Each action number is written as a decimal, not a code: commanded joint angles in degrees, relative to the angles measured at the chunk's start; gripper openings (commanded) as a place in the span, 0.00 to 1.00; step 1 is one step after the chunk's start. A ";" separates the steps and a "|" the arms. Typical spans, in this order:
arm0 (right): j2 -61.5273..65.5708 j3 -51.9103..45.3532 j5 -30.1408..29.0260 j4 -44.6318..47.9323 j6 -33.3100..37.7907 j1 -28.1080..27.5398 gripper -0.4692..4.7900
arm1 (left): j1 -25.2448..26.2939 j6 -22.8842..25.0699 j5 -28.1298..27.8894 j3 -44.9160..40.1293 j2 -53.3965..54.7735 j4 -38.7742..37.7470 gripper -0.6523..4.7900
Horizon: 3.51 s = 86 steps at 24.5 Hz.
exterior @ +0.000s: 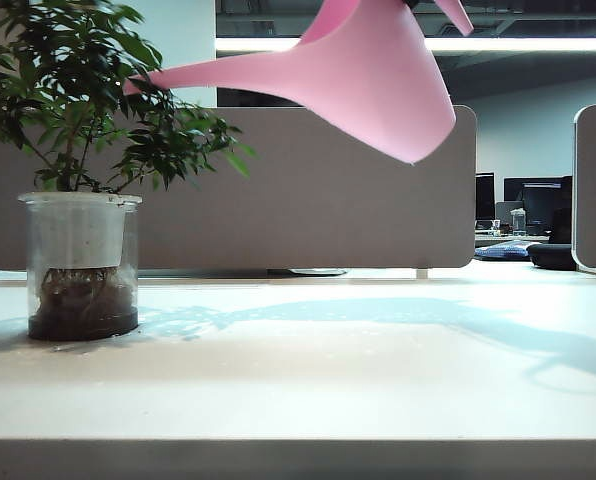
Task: Pick up the watering can from the table, water the potted plant, and put the can back.
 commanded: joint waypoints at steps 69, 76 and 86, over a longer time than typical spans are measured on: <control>7.21 -25.81 -6.97 18.67 59.82 -11.56 0.29 | 0.04 -0.07 -0.24 0.17 -1.40 -2.19 0.11; 10.08 -27.45 -5.95 21.03 59.89 -11.54 0.29 | 0.04 -0.07 -0.26 0.17 -1.40 -3.10 0.11; 10.08 -27.45 -6.14 20.13 54.66 -11.54 0.43 | 0.02 -0.07 -0.24 0.17 -1.40 -3.15 0.11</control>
